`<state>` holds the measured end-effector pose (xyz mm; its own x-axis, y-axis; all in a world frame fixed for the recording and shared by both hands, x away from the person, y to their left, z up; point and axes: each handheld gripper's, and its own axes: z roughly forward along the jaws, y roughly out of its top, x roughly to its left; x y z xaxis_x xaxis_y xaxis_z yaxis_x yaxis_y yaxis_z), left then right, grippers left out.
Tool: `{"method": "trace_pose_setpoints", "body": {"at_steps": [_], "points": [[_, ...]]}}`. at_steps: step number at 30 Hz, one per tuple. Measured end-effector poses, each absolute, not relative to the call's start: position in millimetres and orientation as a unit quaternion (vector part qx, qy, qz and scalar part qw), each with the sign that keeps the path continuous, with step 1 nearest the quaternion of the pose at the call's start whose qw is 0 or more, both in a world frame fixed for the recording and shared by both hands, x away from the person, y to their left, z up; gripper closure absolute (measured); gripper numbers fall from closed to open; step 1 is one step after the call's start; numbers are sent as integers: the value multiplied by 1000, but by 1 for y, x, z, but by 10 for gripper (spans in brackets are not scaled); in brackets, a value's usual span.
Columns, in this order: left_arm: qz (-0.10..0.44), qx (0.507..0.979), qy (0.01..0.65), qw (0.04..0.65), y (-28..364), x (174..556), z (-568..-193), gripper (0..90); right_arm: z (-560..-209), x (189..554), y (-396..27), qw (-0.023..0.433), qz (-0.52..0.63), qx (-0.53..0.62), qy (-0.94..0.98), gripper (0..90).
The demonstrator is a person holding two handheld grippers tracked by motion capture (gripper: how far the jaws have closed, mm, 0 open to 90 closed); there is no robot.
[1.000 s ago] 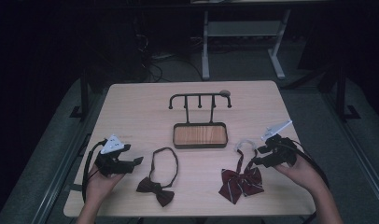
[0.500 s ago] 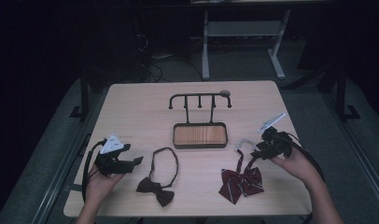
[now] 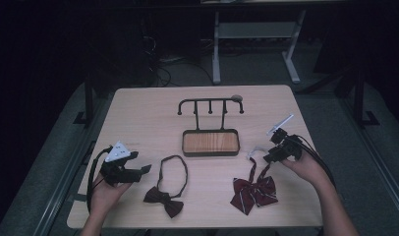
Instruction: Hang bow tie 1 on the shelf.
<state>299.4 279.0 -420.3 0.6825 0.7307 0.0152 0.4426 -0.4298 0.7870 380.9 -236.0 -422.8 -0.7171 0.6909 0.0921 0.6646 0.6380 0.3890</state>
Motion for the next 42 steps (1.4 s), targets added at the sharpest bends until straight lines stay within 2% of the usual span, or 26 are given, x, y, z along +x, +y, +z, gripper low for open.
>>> {"method": "trace_pose_setpoints", "body": {"at_steps": [33, 40, 42], "points": [[184, 825, 351, 402, 279, 299, -419, 272, -440, 392, -234, 22, 158, 427, 890, 690], [183, 823, 355, 404, 279, 298, -418, 272, -442, 391, -229, 25, 141, 416, 898, 782], [182, 823, 355, 404, 279, 298, -418, 272, -442, 391, -228, 27, 140, 415, 899, 784]]}}
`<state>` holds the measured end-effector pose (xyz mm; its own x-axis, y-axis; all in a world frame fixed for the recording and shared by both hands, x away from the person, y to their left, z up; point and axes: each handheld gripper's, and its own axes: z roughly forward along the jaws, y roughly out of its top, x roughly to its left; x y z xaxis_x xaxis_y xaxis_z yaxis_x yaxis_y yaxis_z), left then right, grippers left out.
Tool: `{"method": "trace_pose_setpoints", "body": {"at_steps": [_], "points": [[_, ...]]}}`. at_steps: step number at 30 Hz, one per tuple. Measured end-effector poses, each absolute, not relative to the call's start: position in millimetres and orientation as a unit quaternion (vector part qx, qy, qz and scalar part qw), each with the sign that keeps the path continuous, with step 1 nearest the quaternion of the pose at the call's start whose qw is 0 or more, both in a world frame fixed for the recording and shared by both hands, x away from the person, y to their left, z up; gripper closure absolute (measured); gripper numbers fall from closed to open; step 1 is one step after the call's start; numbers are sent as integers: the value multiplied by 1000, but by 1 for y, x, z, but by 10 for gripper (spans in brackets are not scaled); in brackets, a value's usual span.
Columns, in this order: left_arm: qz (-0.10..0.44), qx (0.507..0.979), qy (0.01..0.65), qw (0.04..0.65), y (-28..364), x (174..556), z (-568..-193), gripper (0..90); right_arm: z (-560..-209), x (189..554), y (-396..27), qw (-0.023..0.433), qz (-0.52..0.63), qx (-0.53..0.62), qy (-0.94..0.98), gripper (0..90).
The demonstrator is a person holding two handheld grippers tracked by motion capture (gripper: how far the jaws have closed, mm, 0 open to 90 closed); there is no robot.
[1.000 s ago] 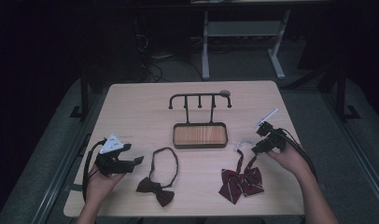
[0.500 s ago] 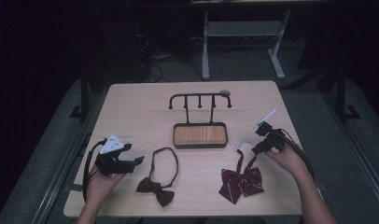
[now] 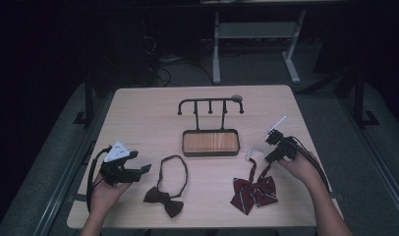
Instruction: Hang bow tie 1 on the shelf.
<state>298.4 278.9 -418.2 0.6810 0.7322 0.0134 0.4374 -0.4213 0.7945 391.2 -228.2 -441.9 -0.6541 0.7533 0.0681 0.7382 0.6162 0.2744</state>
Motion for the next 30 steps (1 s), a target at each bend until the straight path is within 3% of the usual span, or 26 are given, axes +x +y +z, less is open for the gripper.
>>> {"method": "trace_pose_setpoints", "body": {"at_steps": [6, 30], "points": [[183, 824, 354, 403, 278, 298, -419, 272, -442, 391, -226, 32, 131, 405, 904, 856], [185, 824, 352, 403, 278, 298, -418, 272, -388, 370, -221, 4, 187, 323, 928, 868]]}}
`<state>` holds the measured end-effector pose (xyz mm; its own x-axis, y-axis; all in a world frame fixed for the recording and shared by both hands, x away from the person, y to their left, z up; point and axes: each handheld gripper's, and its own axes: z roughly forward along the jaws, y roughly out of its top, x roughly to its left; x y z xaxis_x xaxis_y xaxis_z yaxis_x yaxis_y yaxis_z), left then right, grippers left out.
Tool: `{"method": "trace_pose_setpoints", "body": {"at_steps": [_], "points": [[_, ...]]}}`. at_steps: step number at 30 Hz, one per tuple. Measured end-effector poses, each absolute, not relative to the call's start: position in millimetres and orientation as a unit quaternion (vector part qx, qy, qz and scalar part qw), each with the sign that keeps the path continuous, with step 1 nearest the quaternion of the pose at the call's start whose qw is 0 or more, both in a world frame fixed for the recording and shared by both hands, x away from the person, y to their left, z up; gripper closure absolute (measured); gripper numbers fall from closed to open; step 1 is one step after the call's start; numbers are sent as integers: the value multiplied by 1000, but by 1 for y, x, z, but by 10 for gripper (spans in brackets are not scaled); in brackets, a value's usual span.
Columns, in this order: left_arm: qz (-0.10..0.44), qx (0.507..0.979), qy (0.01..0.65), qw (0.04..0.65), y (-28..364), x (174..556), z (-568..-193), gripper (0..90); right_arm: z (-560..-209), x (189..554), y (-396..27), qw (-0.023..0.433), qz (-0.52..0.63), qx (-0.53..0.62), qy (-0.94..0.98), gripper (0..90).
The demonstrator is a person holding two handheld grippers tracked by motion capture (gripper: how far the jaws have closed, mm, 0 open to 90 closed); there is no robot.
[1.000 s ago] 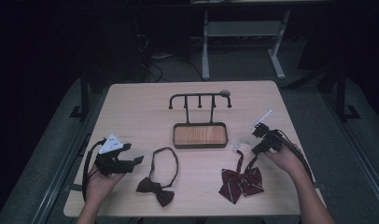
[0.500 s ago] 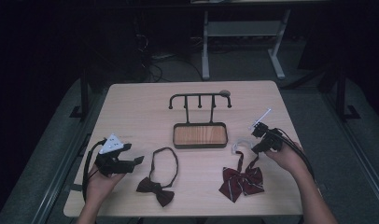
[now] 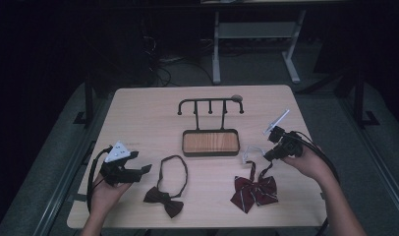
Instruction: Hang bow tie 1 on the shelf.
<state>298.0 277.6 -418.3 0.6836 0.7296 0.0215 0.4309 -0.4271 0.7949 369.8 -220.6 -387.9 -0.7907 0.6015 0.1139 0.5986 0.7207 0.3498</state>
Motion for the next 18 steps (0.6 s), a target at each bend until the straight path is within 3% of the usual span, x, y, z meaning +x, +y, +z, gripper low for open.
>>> {"method": "trace_pose_setpoints", "body": {"at_steps": [18], "points": [[186, 824, 352, 403, 277, 298, -418, 272, -352, 357, -209, -8, 212, 232, 949, 866]]}}
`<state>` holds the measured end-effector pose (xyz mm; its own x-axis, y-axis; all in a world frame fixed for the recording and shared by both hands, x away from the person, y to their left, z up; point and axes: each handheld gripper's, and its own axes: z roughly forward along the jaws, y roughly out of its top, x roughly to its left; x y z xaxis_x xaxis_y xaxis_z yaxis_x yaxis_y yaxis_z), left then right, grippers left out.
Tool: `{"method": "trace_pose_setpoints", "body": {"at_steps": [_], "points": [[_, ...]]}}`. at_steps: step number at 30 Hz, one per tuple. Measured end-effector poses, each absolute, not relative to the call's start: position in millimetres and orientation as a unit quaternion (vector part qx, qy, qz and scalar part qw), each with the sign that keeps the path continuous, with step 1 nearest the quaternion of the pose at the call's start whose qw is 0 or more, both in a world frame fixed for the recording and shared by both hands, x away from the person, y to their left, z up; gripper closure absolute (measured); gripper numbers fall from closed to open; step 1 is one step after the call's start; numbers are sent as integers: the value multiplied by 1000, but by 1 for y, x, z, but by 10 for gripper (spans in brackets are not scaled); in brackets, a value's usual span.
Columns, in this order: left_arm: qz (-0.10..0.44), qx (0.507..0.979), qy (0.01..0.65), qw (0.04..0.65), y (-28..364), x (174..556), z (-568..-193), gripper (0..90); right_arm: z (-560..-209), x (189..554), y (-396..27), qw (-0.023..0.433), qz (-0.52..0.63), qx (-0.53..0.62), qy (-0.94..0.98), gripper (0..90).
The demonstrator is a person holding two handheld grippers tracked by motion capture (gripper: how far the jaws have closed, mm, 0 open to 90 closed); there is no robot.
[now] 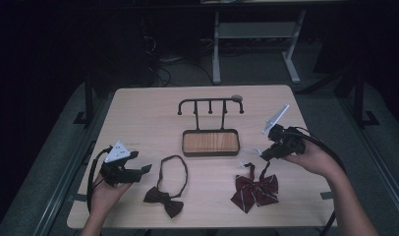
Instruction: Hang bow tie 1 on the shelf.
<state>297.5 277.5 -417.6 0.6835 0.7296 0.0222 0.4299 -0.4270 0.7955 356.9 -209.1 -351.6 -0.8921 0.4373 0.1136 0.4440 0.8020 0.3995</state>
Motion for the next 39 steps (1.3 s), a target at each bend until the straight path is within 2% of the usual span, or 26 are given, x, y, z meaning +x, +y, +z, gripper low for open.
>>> {"method": "trace_pose_setpoints", "body": {"at_steps": [39], "points": [[186, 826, 348, 402, 276, 298, -418, 272, -282, 366, -188, -29, -210, -184, -960, 866]]}}
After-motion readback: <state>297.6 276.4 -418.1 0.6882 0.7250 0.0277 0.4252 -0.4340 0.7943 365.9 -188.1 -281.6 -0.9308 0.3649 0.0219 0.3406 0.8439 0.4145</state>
